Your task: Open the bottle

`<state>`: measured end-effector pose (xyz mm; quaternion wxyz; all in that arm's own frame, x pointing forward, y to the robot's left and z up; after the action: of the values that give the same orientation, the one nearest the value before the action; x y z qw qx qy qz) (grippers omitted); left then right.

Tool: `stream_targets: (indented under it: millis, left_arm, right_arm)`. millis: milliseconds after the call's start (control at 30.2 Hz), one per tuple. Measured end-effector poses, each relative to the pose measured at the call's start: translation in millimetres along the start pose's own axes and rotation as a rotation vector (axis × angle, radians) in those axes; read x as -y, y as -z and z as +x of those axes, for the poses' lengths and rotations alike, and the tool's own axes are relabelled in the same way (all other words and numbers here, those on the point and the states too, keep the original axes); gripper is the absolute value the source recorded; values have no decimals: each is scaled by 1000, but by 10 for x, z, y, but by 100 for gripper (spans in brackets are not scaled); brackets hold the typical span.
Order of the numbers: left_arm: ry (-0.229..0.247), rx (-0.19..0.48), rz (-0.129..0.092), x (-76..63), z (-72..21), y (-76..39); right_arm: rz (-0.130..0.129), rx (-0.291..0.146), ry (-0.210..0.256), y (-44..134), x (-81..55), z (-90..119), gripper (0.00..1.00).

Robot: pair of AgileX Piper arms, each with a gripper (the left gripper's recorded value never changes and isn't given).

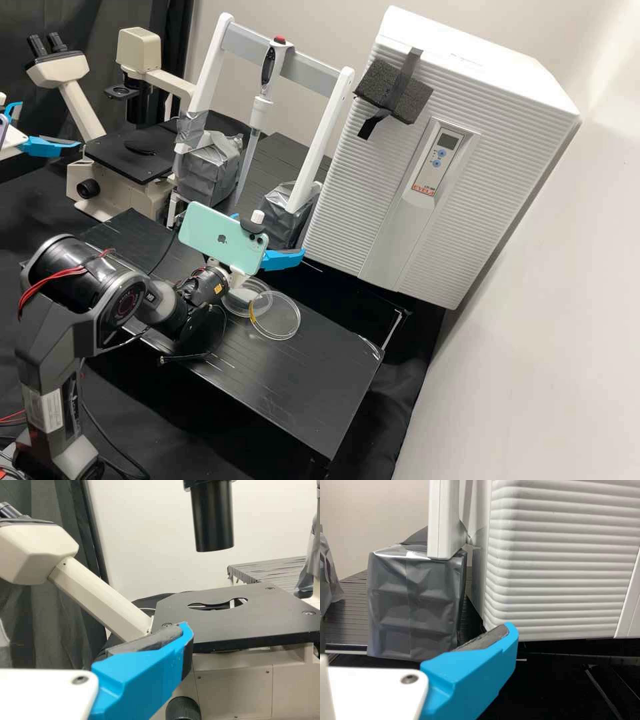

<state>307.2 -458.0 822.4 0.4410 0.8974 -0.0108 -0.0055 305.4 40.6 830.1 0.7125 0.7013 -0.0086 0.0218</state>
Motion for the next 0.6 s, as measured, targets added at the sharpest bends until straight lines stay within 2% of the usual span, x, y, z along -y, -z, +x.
stream_targets:
  millis: [398, 497, 597]
  left_arm:
    - [2, 14, 5, 2, 0, -17]
    - [11, 65, -15, 14, -18, -89]
    - [22, 148, -41, 27, -77, -203]
  right_arm:
    - [0, 0, 0, 0, 0, 0, 100]
    - [0, 0, 0, 0, 0, 0, 100]
    - [0, 0, 0, 0, 0, 0, 100]
